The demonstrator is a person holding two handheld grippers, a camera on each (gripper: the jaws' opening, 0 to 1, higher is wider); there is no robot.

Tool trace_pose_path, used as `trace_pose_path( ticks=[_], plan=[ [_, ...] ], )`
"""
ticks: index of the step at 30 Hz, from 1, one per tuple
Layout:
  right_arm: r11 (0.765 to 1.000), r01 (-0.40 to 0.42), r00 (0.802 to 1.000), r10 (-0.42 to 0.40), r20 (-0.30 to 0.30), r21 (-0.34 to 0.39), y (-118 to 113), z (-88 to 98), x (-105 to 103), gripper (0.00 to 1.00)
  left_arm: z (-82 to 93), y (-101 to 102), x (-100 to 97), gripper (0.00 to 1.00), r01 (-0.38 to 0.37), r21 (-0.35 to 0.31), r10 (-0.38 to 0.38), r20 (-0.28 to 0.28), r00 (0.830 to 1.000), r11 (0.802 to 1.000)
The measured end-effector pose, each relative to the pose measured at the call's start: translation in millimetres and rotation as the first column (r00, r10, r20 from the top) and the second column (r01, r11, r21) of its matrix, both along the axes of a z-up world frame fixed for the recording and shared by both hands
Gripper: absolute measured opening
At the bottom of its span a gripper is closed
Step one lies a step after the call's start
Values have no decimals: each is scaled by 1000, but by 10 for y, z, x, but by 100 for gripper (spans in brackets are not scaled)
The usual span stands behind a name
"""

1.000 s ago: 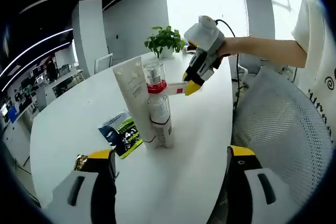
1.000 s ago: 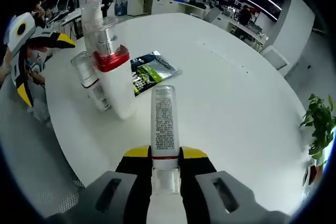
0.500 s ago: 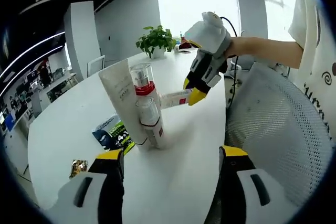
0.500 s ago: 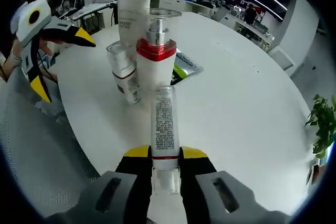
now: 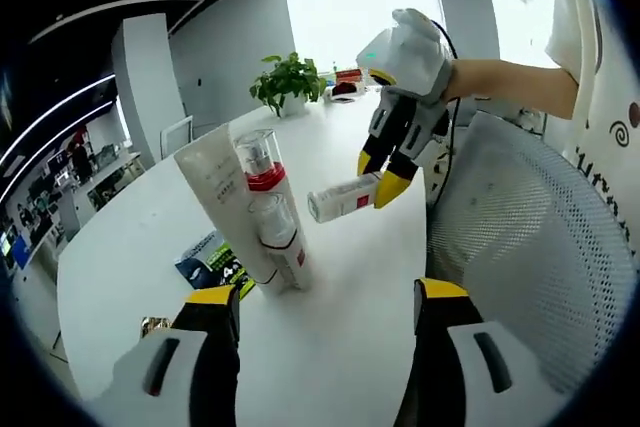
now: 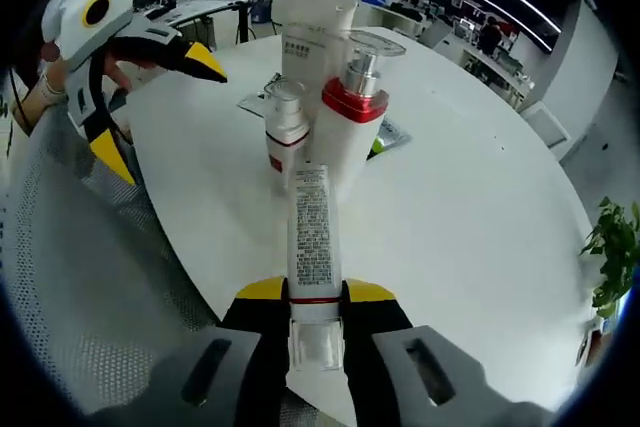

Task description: Arrange the skincare products in the storage area until every visible bottle or jar stands upright without overlapping.

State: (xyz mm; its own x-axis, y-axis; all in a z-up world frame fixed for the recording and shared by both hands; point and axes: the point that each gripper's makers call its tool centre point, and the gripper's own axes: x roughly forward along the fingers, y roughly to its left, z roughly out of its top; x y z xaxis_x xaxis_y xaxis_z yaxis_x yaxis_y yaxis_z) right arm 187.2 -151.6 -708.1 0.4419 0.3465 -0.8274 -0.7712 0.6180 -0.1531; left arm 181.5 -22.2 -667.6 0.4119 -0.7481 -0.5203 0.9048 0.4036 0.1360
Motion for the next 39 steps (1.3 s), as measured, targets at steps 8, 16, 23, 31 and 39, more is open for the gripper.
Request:
trace_pose_path(
  ticks=[8,16,23,31,39],
  plan=[
    [994,-112,994,112,-6,11,309,23,-147,19,-19,-16,-14,60,11,10,-11,2,1000,1000],
    [976,-218,976,217,-13,-8,542,24,-205,19,-59,-14,-19,53,15,43,-15,13,1000,999],
    [946,-322,947,322,-10,-41,778,16,-192,19,-70,-36,-27,48,27,72,-30,47,998,997],
    [902,-425,904,427,12,-80,985,49,-162,19,-116,10,3,40,22,122,-32,75,997,992],
    [834,-531,841,540,28,-152,1112,108,-126,19,-199,-1,-34,35,51,179,-68,88,994,982]
  ],
)
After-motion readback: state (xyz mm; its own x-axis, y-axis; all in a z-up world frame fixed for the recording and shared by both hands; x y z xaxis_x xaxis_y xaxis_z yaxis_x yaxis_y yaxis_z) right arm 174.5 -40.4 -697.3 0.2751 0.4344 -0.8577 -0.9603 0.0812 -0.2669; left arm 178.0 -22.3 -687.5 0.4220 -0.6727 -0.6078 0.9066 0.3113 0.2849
